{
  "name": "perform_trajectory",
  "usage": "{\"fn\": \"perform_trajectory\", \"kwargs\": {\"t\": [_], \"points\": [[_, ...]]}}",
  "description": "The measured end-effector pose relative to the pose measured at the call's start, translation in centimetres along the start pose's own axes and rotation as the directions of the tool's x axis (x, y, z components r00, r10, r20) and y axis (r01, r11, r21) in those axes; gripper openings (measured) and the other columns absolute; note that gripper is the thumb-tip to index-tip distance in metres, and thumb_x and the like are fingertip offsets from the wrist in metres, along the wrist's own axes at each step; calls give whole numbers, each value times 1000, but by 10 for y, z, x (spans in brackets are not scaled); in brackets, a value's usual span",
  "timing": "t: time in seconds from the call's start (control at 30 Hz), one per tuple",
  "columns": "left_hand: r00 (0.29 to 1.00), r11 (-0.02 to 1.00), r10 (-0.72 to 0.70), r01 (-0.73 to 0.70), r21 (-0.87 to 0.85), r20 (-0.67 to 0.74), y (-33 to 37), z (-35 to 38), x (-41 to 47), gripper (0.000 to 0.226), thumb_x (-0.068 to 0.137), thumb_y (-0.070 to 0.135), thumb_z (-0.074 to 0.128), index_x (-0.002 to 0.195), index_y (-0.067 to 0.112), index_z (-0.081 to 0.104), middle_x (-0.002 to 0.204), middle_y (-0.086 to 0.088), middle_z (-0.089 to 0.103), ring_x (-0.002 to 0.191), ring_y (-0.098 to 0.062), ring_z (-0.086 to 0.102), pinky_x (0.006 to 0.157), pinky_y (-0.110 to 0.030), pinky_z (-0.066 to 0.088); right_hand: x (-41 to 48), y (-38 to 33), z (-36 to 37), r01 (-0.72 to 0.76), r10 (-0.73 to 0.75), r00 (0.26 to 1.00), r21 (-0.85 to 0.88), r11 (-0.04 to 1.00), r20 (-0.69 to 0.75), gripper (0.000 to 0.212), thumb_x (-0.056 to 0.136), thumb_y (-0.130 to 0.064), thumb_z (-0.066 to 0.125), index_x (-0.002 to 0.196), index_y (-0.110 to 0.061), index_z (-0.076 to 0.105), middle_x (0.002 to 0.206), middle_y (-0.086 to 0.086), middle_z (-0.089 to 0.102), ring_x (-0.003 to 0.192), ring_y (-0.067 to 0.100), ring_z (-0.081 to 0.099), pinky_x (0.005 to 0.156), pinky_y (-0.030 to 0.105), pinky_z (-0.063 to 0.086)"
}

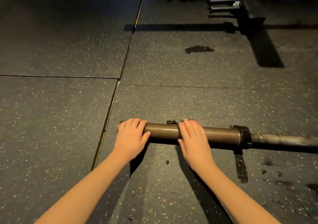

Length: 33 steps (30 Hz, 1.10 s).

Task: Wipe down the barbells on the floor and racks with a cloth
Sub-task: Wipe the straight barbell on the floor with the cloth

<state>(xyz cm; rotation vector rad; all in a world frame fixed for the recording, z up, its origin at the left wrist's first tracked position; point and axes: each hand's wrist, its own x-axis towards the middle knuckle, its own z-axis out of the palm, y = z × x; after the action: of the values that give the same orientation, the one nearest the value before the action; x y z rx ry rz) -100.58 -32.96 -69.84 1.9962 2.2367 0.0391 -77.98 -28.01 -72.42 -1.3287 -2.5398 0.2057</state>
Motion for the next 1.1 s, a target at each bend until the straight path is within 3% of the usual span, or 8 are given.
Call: {"fn": "perform_trajectory", "kwargs": {"t": [0.1, 0.33, 0.47, 0.67, 0.77, 0.9, 1.0, 1.1], "points": [[1000, 998, -11, 11, 60, 9, 2, -1, 1, 51, 88, 51, 29, 107, 17, 62, 98, 0, 61, 94, -25, 57, 80, -41, 44, -7, 23, -8, 137, -137, 990, -17, 990, 20, 61, 73, -14, 78, 129, -2, 55, 131, 14, 56, 121, 34, 53, 107, 43, 39], [999, 997, 29, -27, 70, -26, 2, 7, -6, 51, 85, 48, 33, 114, 16, 60, 108, -1, 62, 100, -25, 58, 87, -42, 45, -16, 22, -11, -144, 143, 986, -1, 990, -89, 46, 80, -9, 70, 123, -2, 55, 125, 16, 55, 118, 36, 50, 108, 48, 36], [998, 998, 58, -57, 40, -30, 5, 14, 0, 45, 91, 40, 49, 127, 13, 56, 123, -2, 61, 116, -25, 56, 102, -47, 38, -2, 5, 4, 122, -122, 992, 12, 992, 41, 64, 74, -13, 77, 132, -2, 51, 135, 16, 52, 126, 36, 48, 110, 49, 36], [987, 993, 110, -113, 24, 117, -9, 11, 20, 81, 83, 59, 2, 145, 22, 39, 140, 3, 49, 134, -22, 38, 112, -42, 21, -18, 55, -20, -74, 74, 997, -24, 997, 11, 56, 85, -20, 70, 136, -10, 47, 143, 14, 44, 132, 33, 42, 112, 44, 32], [994, 994, 72, -79, 74, 84, -9, 8, 29, 76, 87, 59, 10, 141, 21, 46, 131, -6, 54, 124, -29, 45, 106, -45, 29, -1, 32, -8, -168, 167, 986, -40, 985, -24, 55, 83, -11, 70, 132, -4, 48, 139, 19, 46, 130, 38, 41, 113, 50, 30], [996, 996, -33, 40, 81, -87, -4, 13, 33, 46, 87, 48, 54, 113, 12, 65, 102, -11, 59, 94, -33, 56, 83, -43, 39, 28, -10, 12, 111, -111, 993, -14, 994, 47, 70, 73, -13, 78, 135, -2, 47, 139, 19, 48, 128, 38, 44, 111, 49, 34], [993, 996, -48, 56, 73, -110, -4, 14, 39, 44, 86, 50, 49, 103, 14, 67, 93, -8, 59, 86, -30, 57, 78, -41, 41, 30, 14, 2, 162, -157, 984, -58, 985, 79, 70, 78, -26, 76, 138, -7, 47, 143, 12, 47, 131, 32, 45, 111, 42, 34], [992, 997, -40, 47, 58, -116, -5, 13, 44, 48, 90, 51, 39, 99, 15, 68, 91, -5, 61, 86, -28, 58, 78, -41, 41, 10, 50, -15, 16, -13, 999, -67, 998, 40, 65, 85, -27, 70, 141, -9, 43, 146, 12, 43, 134, 31, 40, 114, 42, 30]]}}
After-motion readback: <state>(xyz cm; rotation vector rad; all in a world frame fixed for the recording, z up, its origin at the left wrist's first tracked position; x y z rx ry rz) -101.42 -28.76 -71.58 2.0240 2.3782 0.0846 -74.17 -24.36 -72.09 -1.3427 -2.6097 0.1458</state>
